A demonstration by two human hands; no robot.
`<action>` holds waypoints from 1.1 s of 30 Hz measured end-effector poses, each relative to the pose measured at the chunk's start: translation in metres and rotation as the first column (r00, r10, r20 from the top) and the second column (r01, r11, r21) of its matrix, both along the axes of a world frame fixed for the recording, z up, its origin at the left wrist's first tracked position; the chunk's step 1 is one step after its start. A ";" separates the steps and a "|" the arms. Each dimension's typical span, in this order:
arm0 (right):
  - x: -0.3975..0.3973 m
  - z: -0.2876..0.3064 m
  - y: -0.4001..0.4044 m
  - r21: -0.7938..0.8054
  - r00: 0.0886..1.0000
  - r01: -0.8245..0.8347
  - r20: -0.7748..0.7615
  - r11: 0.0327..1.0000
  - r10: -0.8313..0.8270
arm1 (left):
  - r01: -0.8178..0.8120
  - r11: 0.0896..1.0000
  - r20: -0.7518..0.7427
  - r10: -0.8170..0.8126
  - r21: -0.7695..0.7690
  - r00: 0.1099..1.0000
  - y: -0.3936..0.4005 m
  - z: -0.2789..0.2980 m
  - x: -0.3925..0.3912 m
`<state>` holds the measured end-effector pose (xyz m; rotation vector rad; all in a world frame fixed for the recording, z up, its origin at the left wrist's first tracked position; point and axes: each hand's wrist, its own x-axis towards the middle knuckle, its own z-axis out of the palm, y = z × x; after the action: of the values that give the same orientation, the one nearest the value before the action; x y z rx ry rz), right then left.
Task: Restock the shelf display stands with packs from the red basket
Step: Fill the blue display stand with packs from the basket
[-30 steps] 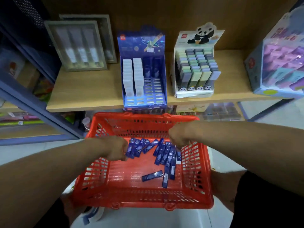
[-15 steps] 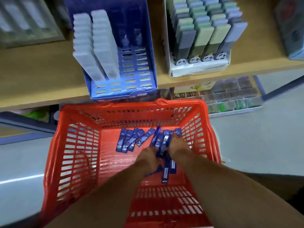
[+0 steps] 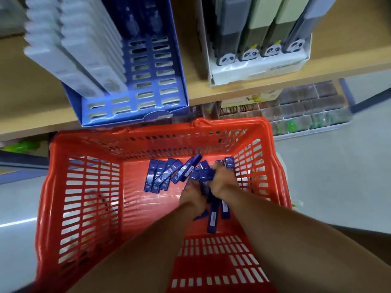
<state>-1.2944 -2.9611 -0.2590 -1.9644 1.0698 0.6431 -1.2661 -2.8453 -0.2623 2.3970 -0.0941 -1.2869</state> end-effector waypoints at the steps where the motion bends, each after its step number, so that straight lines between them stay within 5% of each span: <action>1: -0.001 -0.001 0.002 0.034 1.000 0.012 0.006 0.999 -0.012 | -0.027 1.000 -0.016 0.027 0.000 1.000 0.000 0.000 -0.001; 7: -0.002 -0.004 0.009 0.231 0.999 -0.030 -0.013 0.972 0.033 | -0.244 0.967 -0.203 0.226 -0.068 0.953 0.016 -0.027 -0.008; 11: 0.003 0.005 0.012 0.382 0.997 -0.022 -0.060 0.924 0.049 | -0.384 0.909 -0.255 0.338 -0.160 0.906 0.025 0.006 -0.006; 16: 0.012 0.026 0.015 0.396 0.985 -0.165 0.021 0.903 0.171 | -0.518 0.832 -0.325 0.443 -0.198 0.836 0.049 0.027 0.004; 18: 0.017 0.041 0.018 0.358 0.969 -0.246 0.074 0.901 0.235 | -0.415 0.879 -0.270 0.351 -0.234 0.896 0.061 0.038 0.013; 22: 0.030 0.084 0.025 0.195 0.856 -0.516 0.093 0.834 0.508 | 0.073 0.983 0.039 -0.068 -0.169 0.997 0.085 0.082 0.036; 25: 0.040 0.135 0.031 0.092 0.706 -0.707 0.059 0.701 0.705 | 0.319 0.947 0.157 -0.310 -0.036 0.938 0.103 0.126 0.055; 29: 0.055 0.223 0.039 -0.055 0.476 -0.879 -0.037 0.474 0.879 | 0.454 0.890 0.233 -0.450 0.040 0.862 0.115 0.192 0.083; 33: 0.066 0.302 0.028 -0.036 0.476 -0.879 -0.031 0.475 0.879 | 0.550 0.823 0.397 -0.557 0.143 0.730 0.118 0.262 0.101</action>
<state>-1.2284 -2.9328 0.0429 -2.5001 -0.0750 1.1630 -1.1649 -2.7273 -0.0001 2.7303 -1.0071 -0.9367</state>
